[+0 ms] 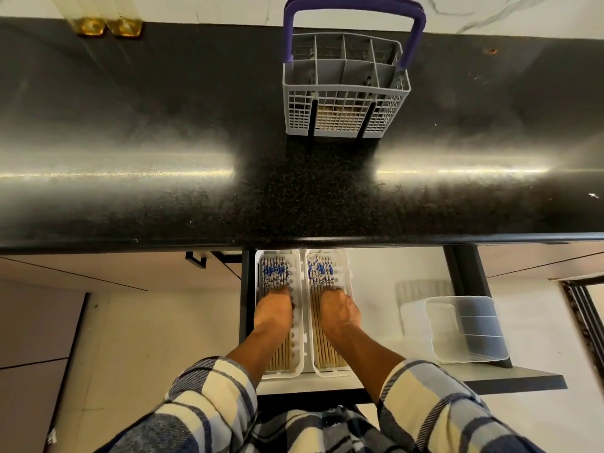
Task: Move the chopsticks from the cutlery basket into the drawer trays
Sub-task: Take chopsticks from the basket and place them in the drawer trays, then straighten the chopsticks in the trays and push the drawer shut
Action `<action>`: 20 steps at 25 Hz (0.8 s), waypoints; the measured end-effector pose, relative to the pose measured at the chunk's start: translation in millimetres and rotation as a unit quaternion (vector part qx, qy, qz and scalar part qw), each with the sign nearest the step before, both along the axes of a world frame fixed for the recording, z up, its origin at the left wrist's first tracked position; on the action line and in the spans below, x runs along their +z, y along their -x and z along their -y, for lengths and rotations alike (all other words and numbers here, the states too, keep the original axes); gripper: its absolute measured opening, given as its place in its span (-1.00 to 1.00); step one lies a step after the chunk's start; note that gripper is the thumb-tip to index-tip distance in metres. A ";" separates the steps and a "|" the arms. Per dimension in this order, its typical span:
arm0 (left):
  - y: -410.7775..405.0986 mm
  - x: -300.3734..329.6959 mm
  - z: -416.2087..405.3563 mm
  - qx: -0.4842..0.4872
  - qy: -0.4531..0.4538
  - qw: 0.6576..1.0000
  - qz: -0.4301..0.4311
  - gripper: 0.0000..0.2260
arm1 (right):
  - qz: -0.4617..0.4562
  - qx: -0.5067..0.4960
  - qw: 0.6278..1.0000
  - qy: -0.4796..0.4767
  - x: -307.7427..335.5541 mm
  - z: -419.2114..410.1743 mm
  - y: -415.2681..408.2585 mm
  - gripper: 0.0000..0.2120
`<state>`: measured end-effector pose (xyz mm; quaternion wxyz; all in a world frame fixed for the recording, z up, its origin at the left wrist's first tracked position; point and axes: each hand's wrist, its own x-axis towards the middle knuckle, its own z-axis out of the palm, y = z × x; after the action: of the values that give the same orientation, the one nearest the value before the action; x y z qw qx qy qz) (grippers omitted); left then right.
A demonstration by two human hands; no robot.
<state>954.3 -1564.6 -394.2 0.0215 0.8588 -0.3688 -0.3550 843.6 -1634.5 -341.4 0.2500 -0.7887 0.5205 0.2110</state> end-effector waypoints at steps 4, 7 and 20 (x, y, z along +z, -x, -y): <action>3.5 13.2 -1.0 0.009 -0.013 1.000 0.003 -0.88 | 0.003 0.003 1.000 -0.001 2.7 -0.3 2.8 -0.81; 4.9 24.3 -0.5 -0.014 -0.008 1.000 0.013 -0.88 | 0.006 0.009 1.000 0.003 2.7 -0.8 3.2 -0.81; 7.1 65.8 -40.0 -0.006 0.150 0.988 -0.018 -0.71 | 0.171 0.055 0.983 0.034 17.7 -22.9 47.8 -0.67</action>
<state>947.2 -1524.5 -328.4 0.1546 0.8369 -0.4230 -0.3112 795.9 -1611.6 -323.7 0.2961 -0.8487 0.4329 0.0685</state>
